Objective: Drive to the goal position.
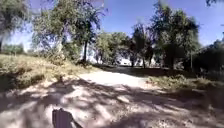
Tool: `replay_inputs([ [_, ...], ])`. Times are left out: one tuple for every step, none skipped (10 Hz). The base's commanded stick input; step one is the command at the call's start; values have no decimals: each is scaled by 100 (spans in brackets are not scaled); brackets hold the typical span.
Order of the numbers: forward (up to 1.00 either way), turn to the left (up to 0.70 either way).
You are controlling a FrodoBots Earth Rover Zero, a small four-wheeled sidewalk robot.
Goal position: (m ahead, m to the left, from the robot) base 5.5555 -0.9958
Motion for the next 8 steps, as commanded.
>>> replay_inputs([
  [85,0],
  [85,0],
  [85,0],
  [85,0],
  [85,0],
  [85,0],
  [85,0],
  [85,0],
])
